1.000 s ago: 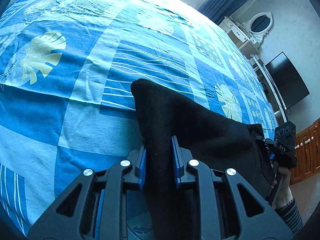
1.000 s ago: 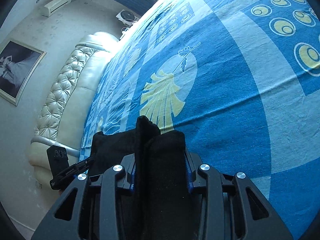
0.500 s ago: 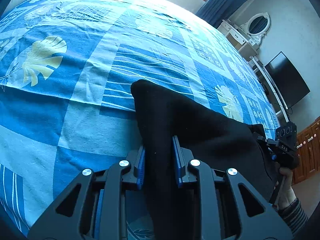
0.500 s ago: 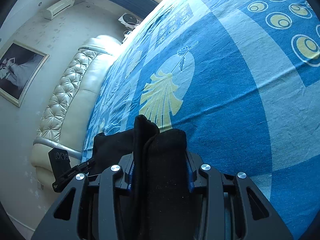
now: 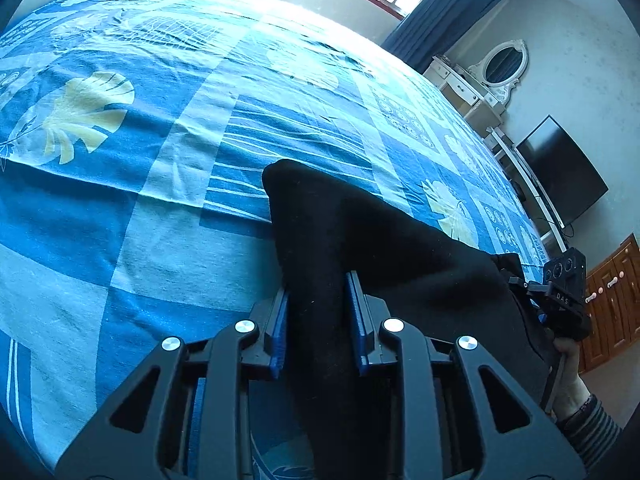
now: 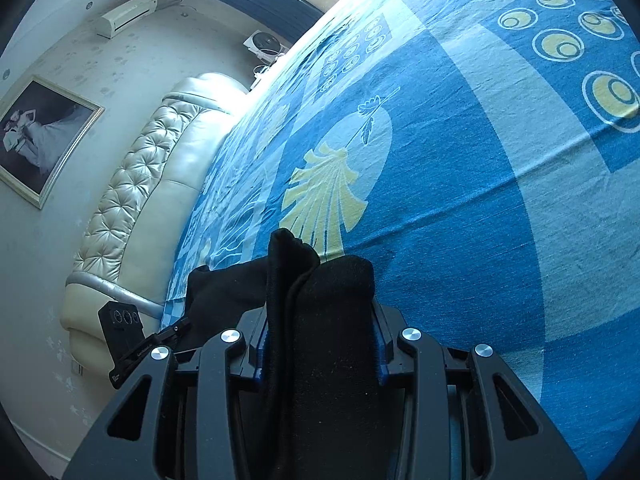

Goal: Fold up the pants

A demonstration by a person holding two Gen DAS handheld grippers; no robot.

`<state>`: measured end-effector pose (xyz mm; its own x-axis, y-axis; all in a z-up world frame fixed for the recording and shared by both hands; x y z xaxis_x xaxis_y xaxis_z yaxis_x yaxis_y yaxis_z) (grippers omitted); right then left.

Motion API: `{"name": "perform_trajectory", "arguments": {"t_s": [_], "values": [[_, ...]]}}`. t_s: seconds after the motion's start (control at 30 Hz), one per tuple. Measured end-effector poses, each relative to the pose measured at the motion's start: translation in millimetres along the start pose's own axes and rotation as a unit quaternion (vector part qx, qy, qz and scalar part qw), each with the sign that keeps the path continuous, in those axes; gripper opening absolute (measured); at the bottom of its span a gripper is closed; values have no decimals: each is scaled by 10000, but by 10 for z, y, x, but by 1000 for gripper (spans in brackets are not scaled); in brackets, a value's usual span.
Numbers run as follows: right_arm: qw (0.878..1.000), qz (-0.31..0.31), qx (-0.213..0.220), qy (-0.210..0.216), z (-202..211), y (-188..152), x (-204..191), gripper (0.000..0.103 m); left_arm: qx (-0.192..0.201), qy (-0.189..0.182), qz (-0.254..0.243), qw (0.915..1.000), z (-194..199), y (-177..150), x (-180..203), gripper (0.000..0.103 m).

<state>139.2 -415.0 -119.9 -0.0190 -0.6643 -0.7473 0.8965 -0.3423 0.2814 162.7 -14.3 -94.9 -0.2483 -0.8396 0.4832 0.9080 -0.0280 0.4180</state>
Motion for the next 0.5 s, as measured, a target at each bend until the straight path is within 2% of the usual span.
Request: {"name": "perform_trajectory", "arguments": {"t_s": [0.5], "values": [[9999, 29, 126, 20, 11, -10, 14, 38, -4, -58, -84, 9999, -35, 5, -24, 29]]}}
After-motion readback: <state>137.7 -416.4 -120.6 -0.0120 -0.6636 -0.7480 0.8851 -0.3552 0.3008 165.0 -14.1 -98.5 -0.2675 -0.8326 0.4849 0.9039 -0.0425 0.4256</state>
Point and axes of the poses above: each gripper's, at about its wrist camera, not at the fingertips, and z roughly against the way its jaws point, x to its right, y to its top, the point moved 3 cm from there along -z, roughly the way its jaws point, and after that the axes turned 9 degrees about -x, right-handed, at the moved point
